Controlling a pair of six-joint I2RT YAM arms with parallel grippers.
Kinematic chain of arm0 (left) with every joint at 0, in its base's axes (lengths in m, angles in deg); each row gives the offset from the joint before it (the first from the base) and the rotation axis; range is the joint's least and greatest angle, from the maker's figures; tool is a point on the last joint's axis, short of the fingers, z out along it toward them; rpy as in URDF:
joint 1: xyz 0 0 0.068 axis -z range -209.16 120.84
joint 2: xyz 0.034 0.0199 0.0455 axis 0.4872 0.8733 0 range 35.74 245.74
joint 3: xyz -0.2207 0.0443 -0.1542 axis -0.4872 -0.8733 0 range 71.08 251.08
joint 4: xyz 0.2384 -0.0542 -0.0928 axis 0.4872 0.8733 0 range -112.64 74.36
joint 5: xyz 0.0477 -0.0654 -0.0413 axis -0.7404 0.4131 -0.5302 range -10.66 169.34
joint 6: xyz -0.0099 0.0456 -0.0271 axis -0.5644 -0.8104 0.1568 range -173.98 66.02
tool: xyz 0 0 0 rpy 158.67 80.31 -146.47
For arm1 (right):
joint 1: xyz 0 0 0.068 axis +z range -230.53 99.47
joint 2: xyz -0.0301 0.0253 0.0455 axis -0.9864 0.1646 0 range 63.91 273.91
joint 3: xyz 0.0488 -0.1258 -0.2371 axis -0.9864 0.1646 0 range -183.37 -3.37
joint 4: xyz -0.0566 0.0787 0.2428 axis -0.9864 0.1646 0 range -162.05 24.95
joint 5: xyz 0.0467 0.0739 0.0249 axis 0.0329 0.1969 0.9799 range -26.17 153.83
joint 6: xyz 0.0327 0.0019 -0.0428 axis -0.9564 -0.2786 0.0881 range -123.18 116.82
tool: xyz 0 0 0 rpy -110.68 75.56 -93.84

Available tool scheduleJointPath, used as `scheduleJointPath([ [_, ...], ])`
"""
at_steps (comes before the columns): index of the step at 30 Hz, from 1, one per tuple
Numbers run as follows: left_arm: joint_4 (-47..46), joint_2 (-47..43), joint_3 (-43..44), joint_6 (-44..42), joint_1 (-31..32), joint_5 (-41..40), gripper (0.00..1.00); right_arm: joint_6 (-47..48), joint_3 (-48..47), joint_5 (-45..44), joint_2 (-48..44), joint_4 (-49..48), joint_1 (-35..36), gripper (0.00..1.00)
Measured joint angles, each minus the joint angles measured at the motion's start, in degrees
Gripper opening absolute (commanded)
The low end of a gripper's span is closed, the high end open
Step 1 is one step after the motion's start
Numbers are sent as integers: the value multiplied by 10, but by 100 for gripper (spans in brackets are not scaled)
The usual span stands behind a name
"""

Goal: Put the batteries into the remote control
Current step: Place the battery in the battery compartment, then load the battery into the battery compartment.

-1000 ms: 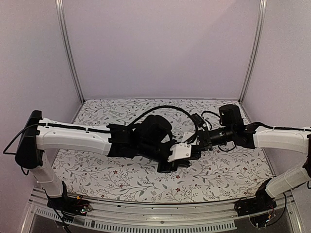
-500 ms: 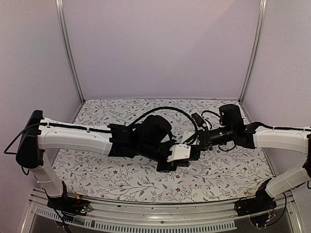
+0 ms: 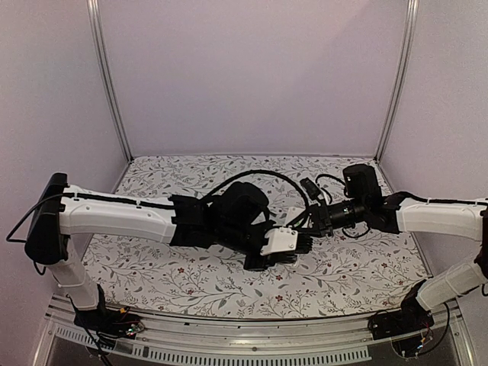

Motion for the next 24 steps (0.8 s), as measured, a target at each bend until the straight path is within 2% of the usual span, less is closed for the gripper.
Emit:
scheduleJointPath([
  [5, 15, -1, 0, 2, 0, 3, 36, -2, -2, -1, 4, -5, -1, 0],
  [16, 31, -11, -2, 20, 0, 1, 61, -2, -8, -7, 12, -23, -3, 0],
  [24, -3, -46, -6, 35, -5, -38, 64, -3, -9, 3, 27, -24, 0, 0],
])
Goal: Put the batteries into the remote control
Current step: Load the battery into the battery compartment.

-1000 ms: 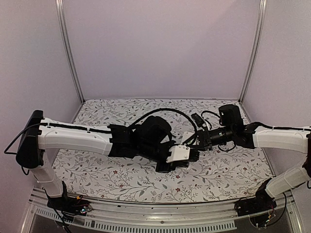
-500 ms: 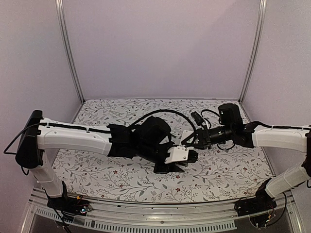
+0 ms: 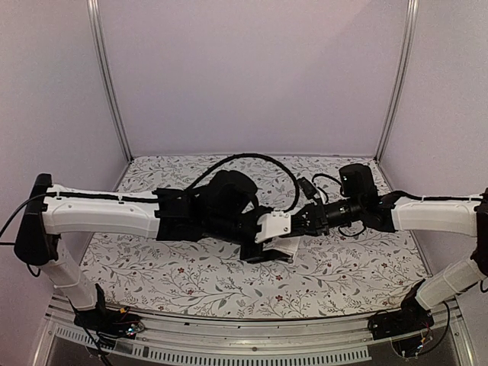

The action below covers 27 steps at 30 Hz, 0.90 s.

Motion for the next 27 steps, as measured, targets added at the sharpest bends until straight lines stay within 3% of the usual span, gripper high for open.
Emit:
scheduleJointPath([
  [3, -17, -16, -3, 10, -3, -9, 72, 0, 0, 3, 1, 2, 1, 0],
  [5, -32, -34, -19, 33, -8, -10, 90, 0, 0, 4, 1, 2, 1, 0],
  [8, -40, -64, -47, 96, -30, -6, 99, 0, 0, 3, 1, 2, 1, 0],
  [16, -96, -116, -135, 348, -139, 96, 100, 1, -10, 2, 1, 2, 1, 0],
  [23, -140, -83, -152, 499, -142, 177, 99, 0, -19, -2, 3, 2, 0, 0],
  [27, -172, -52, -154, 549, -138, 212, 93, -1, -22, -5, 10, 2, 0, 0],
])
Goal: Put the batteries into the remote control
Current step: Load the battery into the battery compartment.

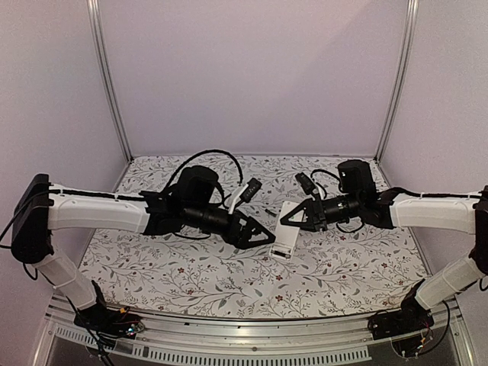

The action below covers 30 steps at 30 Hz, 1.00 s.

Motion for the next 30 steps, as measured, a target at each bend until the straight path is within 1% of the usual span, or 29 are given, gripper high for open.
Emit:
scheduleJointPath([
  [4, -17, 27, 0, 28, 10, 13, 90, -1, -4, -3, 5, 0, 0, 0],
  [9, -21, 42, 5, 42, 29, 15, 89, -5, -7, -10, 6, -2, 0, 0],
  [12, -21, 46, 15, 42, 40, 15, 88, -10, -7, -11, 7, -2, 0, 0],
  [16, -13, 53, 32, 41, 50, 8, 84, -14, -7, -13, 8, -2, -1, 0],
  [25, 7, 74, 53, 33, 54, -5, 83, -19, -7, -23, 11, -1, -1, 0],
  [30, 23, 81, 65, 27, 56, -14, 75, -25, -7, -25, 11, -1, -2, 0],
])
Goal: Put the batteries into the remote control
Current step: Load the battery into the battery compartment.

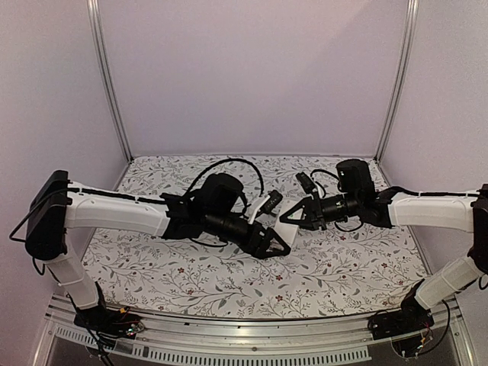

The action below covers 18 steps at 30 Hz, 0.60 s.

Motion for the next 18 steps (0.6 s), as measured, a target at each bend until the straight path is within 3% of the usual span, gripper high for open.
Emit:
scheduleJointPath([
  [10, 18, 17, 19, -9, 1, -4, 72, -3, 0, -2, 0, 1, -7, 0],
  [18, 28, 21, 23, -16, 2, -6, 57, -4, 0, -1, 1, 2, -7, 0],
])
